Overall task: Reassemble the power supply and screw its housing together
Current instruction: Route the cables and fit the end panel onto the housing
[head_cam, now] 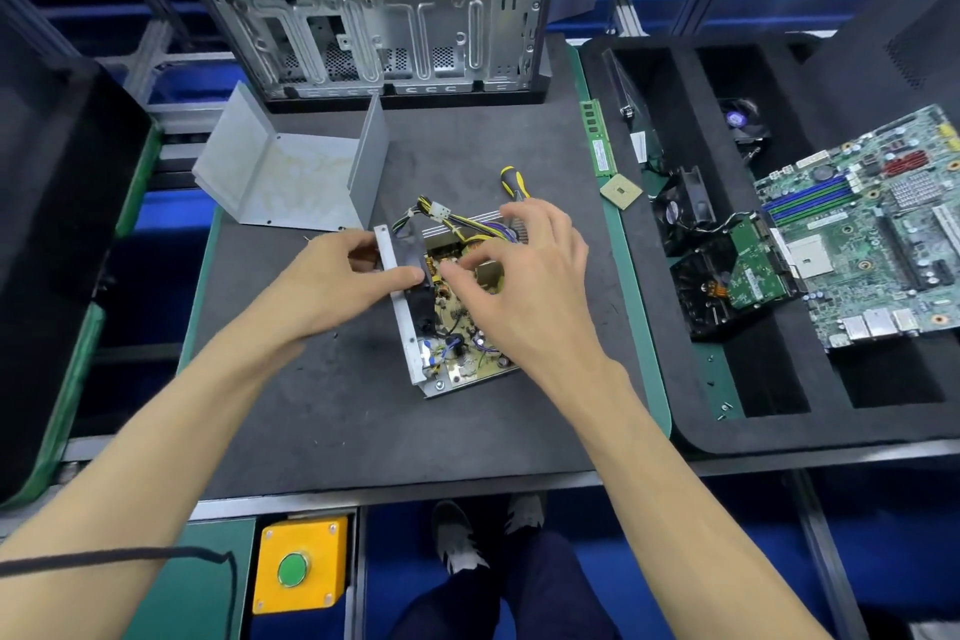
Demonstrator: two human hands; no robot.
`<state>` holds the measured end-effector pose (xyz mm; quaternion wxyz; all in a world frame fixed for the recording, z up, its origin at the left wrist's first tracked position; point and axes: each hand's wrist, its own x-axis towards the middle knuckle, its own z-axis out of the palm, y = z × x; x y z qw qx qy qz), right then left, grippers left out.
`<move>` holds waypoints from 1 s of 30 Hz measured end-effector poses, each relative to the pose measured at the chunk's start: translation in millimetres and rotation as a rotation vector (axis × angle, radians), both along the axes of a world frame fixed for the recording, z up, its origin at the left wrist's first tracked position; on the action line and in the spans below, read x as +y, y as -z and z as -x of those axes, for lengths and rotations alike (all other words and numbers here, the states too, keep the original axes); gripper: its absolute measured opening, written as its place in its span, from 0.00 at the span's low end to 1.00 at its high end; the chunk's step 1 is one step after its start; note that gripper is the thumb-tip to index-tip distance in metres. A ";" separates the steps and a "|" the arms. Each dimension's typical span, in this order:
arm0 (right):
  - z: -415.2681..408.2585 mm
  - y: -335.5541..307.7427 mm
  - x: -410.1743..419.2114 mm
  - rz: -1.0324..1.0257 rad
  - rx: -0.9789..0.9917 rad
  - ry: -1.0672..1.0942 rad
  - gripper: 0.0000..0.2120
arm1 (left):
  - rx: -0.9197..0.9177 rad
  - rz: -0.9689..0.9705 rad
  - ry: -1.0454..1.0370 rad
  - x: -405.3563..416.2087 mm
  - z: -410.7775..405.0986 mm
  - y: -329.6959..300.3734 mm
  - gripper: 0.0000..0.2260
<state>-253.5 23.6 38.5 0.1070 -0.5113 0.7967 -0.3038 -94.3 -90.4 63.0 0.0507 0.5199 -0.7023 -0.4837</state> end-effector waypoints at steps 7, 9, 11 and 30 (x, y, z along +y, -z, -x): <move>-0.8 -9.2 -10.1 -0.205 0.022 -0.047 0.17 | 0.078 -0.090 -0.052 8.5 -5.3 5.1 0.30; -1.6 -13.3 -12.1 -0.234 0.001 -0.052 0.16 | 0.084 -0.164 -0.054 8.5 -7.4 7.2 0.39; -2.6 -17.3 -14.7 -0.263 -0.027 -0.070 0.14 | 0.128 -0.226 -0.044 10.2 -9.9 9.8 0.44; 14.4 -4.0 -17.3 -0.097 -0.305 -0.088 0.15 | -0.140 0.441 0.231 7.1 -8.4 7.2 0.42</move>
